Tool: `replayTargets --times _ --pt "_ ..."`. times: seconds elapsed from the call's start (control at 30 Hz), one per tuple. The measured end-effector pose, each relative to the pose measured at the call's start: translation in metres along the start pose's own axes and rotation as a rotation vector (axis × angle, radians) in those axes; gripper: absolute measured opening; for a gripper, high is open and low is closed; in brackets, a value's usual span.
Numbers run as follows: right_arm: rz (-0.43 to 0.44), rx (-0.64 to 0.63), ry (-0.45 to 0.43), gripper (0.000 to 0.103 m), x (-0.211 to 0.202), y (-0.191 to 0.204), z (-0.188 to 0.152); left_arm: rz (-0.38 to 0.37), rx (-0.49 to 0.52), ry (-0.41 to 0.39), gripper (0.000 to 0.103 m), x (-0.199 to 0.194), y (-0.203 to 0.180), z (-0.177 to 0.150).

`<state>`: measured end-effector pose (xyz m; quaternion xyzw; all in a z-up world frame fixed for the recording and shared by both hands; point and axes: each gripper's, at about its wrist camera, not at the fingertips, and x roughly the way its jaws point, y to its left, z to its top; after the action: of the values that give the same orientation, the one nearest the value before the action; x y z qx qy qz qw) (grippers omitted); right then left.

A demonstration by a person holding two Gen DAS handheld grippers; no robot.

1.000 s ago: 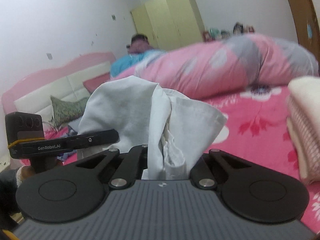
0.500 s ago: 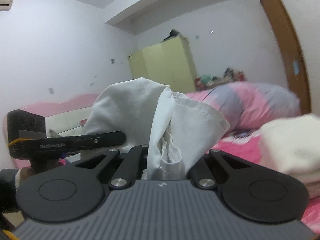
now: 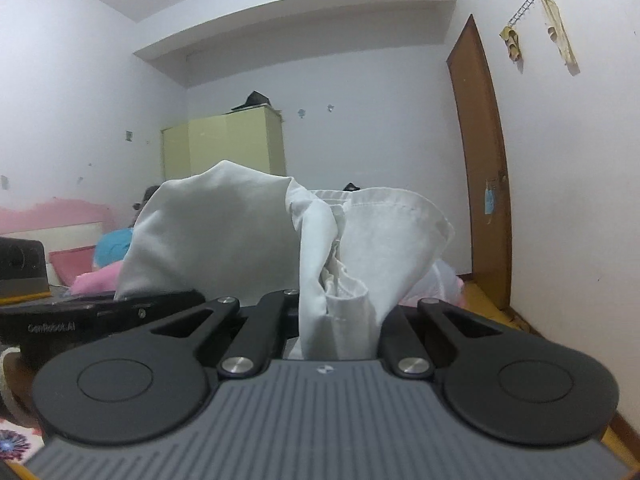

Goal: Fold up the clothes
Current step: 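Lift the folded white shirt with both grippers toward the clothes stack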

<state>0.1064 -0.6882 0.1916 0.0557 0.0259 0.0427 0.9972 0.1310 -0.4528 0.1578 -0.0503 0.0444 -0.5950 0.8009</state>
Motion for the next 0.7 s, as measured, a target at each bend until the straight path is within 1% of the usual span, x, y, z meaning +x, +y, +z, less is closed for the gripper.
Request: replayTargets --times 0.17,0.27,0.47,0.63,0.7 --pt "-0.001 -0.005 0.025 0.003 0.042 -0.046 0.006 0.011 -0.014 0.016 0.011 0.041 0.03 -0.008" --pt "0.0 -0.017 0.048 0.003 0.067 -0.063 0.007 0.022 -0.037 0.027 0.011 0.058 0.052 -0.014" --pt "0.016 -0.047 0.127 0.003 0.118 -0.08 -0.002 0.052 -0.096 0.044 0.011 0.084 0.094 -0.024" --pt "0.04 -0.052 0.187 0.003 0.149 -0.072 -0.021 0.098 -0.163 0.07 0.011 0.096 0.137 -0.039" --pt "0.053 -0.058 0.216 0.003 0.168 -0.071 -0.03 0.113 -0.189 0.091 0.011 0.1 0.156 -0.049"
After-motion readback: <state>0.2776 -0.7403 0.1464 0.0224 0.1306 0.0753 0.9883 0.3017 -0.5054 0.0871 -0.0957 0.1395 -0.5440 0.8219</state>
